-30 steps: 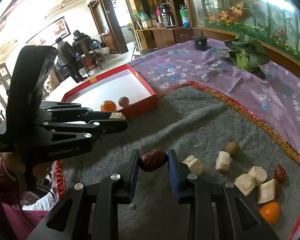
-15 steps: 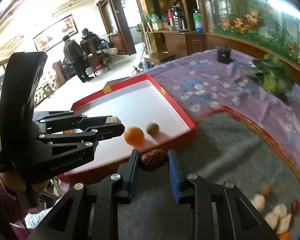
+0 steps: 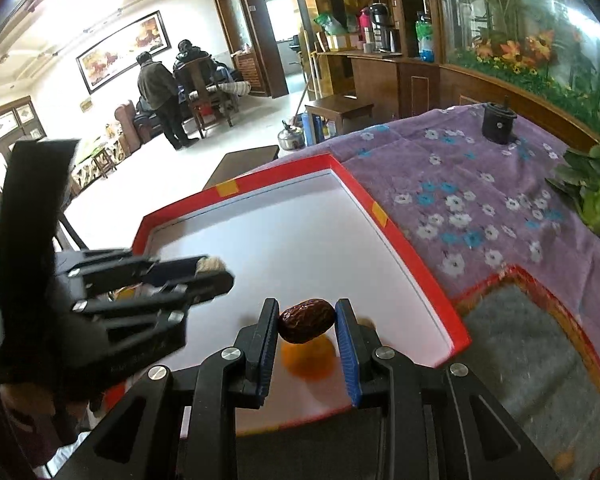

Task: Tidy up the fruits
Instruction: 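Open both tools over the tray to drop the cube and the date, then move both tools back over the felt toward the remaining items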

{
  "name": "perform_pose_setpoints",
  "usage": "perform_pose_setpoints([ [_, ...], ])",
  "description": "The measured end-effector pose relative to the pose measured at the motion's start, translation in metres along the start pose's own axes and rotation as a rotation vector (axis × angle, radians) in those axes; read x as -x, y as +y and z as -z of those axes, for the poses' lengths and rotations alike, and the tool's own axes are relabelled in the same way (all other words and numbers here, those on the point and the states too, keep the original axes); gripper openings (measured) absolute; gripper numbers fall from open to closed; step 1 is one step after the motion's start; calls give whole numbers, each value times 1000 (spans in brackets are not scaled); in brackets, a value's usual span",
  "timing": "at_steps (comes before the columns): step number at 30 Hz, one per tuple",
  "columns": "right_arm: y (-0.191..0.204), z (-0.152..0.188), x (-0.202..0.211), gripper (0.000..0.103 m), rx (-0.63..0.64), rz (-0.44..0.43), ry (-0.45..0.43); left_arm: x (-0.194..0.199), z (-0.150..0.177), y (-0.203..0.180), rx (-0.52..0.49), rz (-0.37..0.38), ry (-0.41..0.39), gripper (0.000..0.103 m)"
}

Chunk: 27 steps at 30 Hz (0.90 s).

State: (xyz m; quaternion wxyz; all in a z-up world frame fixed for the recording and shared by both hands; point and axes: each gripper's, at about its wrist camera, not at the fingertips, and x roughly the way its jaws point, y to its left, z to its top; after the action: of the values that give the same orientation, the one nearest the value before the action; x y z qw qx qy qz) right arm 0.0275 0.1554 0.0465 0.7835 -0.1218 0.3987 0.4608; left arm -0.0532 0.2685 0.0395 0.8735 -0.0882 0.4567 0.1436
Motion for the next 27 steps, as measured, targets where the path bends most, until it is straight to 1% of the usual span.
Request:
perform_pose_setpoints([
  [5, -5, -5, -20, 27, -13, -1, 24, -4, 1, -1, -1, -22, 6, 19],
  [8, -7, -4, -30, 27, -21, -20, 40, -8, 1, 0, 12, -29, 18, 19],
  [11, -9, -2, -34, 27, -23, -25, 41, -12, 2, 1, 25, -43, 30, 19],
  [12, -10, -1, -34, 29, -28, -26, 41, -13, 2, 2, 28, -50, 32, 19],
  [13, -11, -1, -33, 30, -31, -27, 38, -13, 3, 2, 28, -52, 34, 21],
  [15, -11, -1, -29, 36, -34, -39, 23, -14, 4, 2, 34, -40, 41, 38],
  [16, -10, -1, -27, 37, -35, -42, 16, -13, 4, 2, 41, -40, 40, 48],
  [19, -11, 1, -17, 37, -44, -29, 2, -5, 5, 4, 56, -53, 10, 60],
  [20, -12, 3, -12, 37, -55, -33, -7, -2, 5, 4, 61, -58, 1, 63],
  [21, -13, 4, -7, 38, -65, -33, -18, 1, 5, 4, 65, -60, -7, 64],
  [27, -17, 22, 32, 39, -85, 11, -70, 16, 7, -10, 43, -49, -37, 64],
])
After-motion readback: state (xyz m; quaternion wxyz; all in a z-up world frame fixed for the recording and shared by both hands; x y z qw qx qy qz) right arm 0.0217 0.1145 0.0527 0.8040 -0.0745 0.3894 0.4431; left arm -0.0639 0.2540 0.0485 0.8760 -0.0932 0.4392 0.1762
